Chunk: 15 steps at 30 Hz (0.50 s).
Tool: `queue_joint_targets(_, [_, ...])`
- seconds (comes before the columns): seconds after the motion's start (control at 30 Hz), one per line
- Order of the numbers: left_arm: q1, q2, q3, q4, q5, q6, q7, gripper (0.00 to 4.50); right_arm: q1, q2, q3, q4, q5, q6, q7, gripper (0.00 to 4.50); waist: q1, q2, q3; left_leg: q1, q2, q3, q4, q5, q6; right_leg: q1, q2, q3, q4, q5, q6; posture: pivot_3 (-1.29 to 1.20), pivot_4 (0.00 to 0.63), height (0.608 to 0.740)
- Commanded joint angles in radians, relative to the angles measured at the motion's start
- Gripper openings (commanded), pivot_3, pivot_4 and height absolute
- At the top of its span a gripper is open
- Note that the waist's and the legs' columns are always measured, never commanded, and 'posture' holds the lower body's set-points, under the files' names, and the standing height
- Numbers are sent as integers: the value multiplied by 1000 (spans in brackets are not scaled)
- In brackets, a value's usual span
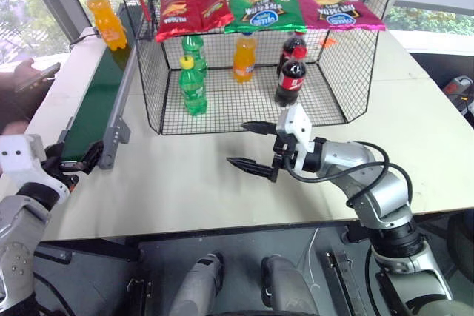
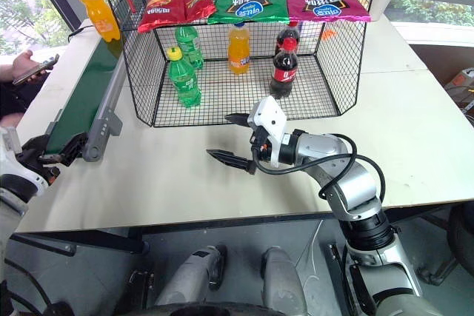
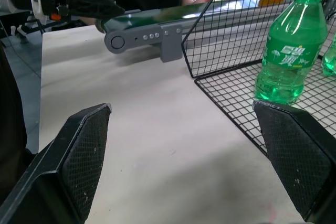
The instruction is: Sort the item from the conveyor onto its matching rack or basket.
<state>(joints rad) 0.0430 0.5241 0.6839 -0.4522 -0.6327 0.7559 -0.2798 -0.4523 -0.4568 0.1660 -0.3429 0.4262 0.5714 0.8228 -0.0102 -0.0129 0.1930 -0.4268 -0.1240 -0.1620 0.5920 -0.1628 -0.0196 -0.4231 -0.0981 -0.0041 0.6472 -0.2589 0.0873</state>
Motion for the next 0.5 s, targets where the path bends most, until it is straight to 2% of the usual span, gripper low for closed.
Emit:
queue_joint_targets(0.03, [2,10,24,4,8,-32,9,4500,1,-8,-5,-21,4,-11,4,4478,0,0,0,0,0,0,0,0,0,0,0,0,0,0,0,0,150,739])
queue_joint_targets(0.5, [-45,33,21,90,67,-111,48,4500,1,-1,-1,-24,-13,-18,-11,4478,0,0,0,0,0,0,0,0,0,0,0,0,0,0,0,0,150,739])
